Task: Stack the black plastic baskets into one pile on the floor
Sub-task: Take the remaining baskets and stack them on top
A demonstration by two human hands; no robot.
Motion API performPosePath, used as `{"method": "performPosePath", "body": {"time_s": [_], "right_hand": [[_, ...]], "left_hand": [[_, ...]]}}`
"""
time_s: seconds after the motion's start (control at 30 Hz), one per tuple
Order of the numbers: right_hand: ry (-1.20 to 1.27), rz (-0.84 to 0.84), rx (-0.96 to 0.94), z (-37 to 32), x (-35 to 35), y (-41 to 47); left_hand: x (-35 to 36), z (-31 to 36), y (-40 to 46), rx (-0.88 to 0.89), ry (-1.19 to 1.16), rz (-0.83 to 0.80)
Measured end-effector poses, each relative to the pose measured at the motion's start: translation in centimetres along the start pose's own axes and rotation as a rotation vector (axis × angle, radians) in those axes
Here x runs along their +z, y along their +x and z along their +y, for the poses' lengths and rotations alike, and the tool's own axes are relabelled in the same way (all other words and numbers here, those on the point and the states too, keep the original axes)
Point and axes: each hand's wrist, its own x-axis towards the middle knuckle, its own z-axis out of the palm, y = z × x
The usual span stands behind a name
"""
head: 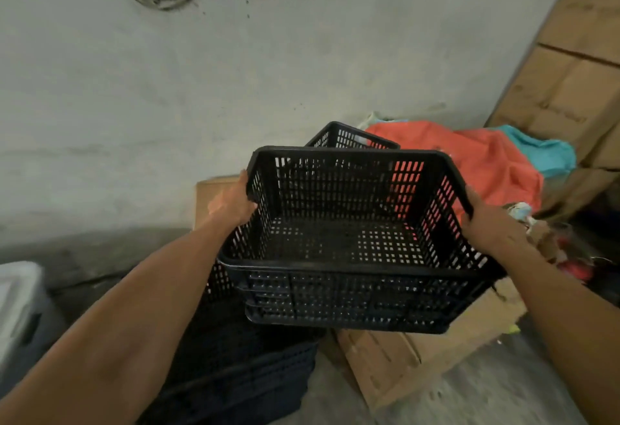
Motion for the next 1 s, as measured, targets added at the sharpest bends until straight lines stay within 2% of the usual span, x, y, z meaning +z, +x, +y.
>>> {"method": "performPosePath", "body": {"time_s": [0.17, 0.3, 0.5, 0.63, 1.0], "right_hand": [[0.054, -0.093, -0.076, -8.6, 4.7, -2.2], [-0.018, -0.159, -0.170, -15.0, 8.3, -4.1], [0.004, -0.189, -0.195, -22.9, 10.3, -4.5], [-0.002, -0.177, -0.218, -25.3, 11.3, -4.8], [0.000, -0.207, -0.243, -24.7, 11.5, -4.9]], "left_hand": [[-2.5, -9.6, -2.2, -0.114, 0.038, 0.003], [-3.9, -16.6, -4.7, -0.228, 0.094, 0.002], [-6.2, -23.7, -8.0, -0.313, 0.094, 0.054], [-6.9, -25.6, -9.9, -0.349, 0.099, 0.082], [-6.9, -24.3, -12.5, -0.442, 0.140, 0.061]]}}
